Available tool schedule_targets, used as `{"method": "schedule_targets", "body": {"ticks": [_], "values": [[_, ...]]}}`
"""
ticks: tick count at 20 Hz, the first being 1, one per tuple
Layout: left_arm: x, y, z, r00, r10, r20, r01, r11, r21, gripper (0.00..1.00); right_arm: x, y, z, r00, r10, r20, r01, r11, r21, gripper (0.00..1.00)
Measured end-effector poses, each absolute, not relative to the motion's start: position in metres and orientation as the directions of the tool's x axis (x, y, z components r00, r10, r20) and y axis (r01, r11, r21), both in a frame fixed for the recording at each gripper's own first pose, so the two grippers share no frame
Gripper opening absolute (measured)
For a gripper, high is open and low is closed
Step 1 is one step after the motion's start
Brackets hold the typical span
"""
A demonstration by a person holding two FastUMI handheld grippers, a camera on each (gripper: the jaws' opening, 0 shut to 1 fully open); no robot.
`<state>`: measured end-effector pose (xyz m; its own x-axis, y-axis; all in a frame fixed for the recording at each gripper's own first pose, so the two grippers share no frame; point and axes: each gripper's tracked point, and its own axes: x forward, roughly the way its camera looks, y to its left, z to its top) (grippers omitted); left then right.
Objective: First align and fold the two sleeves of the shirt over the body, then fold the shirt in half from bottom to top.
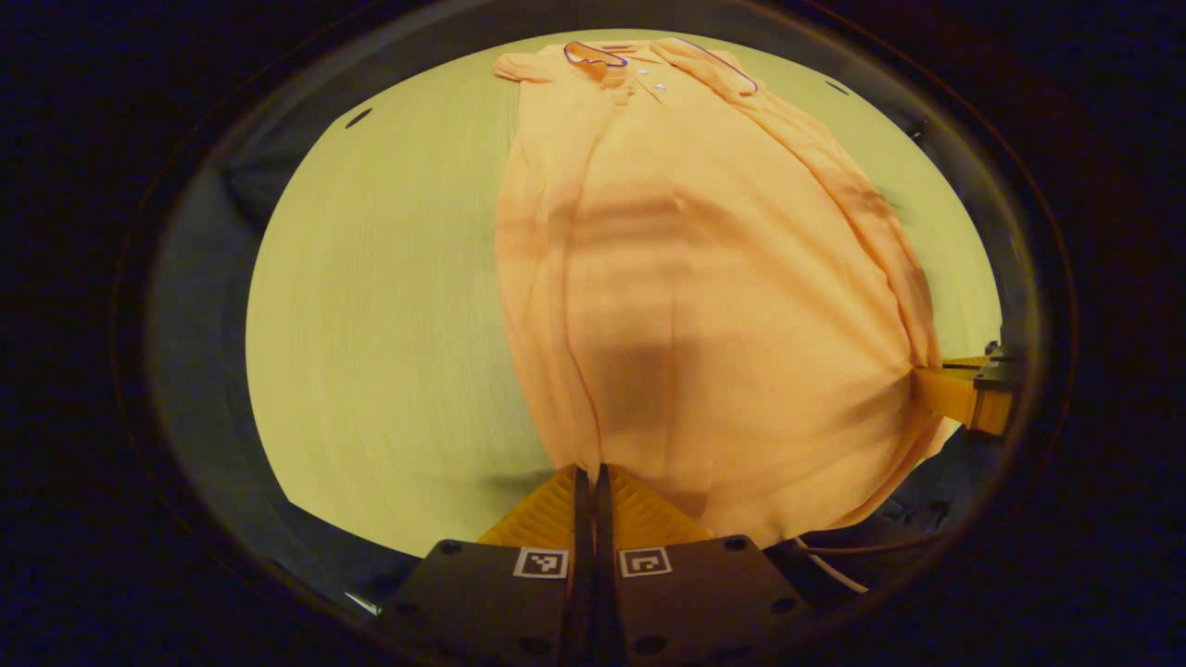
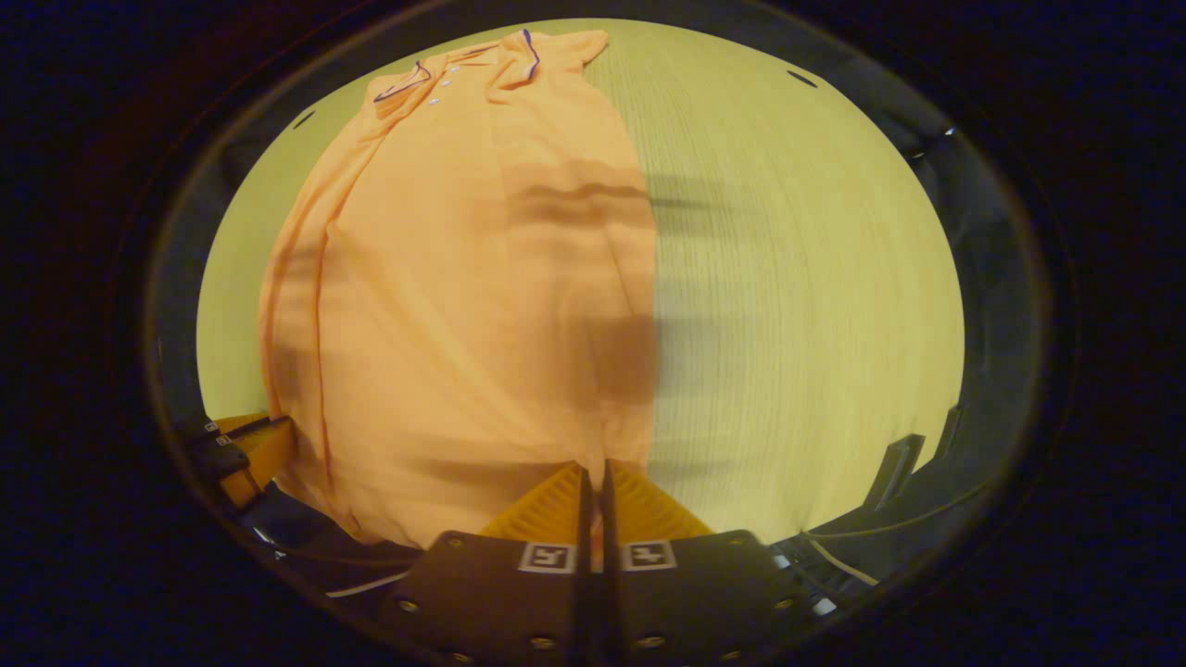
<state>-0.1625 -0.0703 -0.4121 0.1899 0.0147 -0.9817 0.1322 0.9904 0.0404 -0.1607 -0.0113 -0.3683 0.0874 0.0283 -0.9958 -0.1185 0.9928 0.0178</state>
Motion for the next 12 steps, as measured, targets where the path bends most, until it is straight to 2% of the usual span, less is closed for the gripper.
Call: {"method": "schedule_targets", "body": {"ticks": [4, 12], "values": [[-0.159, -0.071, -0.408, 0.205, 0.001, -0.979, 0.122, 0.992, 0.027, 0.06, -0.159, -0.011, -0.375, 0.100, 0.028, -0.995, -0.130, 0.991, 0.015, 0.00], [-0.131, -0.061, -0.390, 0.267, -0.029, -0.963, 0.060, 0.998, -0.013, 0.06, -0.132, 0.008, -0.343, 0.149, 0.121, -0.981, -0.097, 0.990, 0.107, 0.00]]}}
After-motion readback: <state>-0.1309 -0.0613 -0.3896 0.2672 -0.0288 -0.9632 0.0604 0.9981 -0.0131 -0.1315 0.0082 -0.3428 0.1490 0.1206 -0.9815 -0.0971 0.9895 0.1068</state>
